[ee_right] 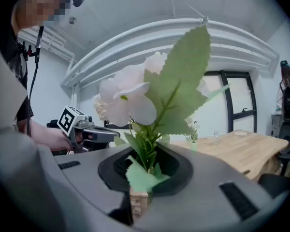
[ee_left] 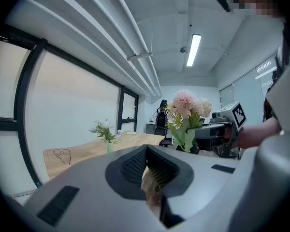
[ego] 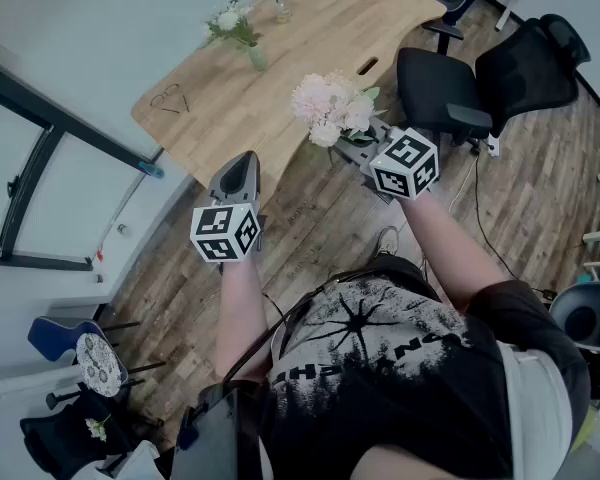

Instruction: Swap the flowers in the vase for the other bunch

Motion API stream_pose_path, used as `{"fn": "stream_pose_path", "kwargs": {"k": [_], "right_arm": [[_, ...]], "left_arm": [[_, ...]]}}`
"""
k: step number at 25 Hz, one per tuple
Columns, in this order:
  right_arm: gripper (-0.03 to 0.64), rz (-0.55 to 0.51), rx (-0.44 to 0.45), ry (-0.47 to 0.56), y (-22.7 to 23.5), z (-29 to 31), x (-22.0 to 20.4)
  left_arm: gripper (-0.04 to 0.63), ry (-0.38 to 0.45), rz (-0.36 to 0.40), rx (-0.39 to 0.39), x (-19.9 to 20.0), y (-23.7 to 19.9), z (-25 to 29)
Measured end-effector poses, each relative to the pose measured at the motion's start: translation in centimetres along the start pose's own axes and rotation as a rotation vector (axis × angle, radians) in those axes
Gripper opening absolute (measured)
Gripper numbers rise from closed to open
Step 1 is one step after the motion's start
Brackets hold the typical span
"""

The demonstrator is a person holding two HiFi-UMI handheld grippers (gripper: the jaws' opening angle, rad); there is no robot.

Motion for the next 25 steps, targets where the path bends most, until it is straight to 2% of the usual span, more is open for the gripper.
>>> {"fn": "stream_pose_path", "kwargs": {"k": [25], "right_arm": [[0.055, 0.018, -0.02, -0.012, -0.4, 0.1, -0.7]], "left_arm": [[0.014, 0.002, -0.036, -0.018, -1.6, -0.3, 0.4]]}}
Point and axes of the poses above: the fingertips, and each gripper's own axes: z forward along the fingers, y to its right, x out of its top, the point moved 9 cm from there along -z, backward along the fingers, and after that the axes turned 7 degrees about y, right-handed, at the moved point
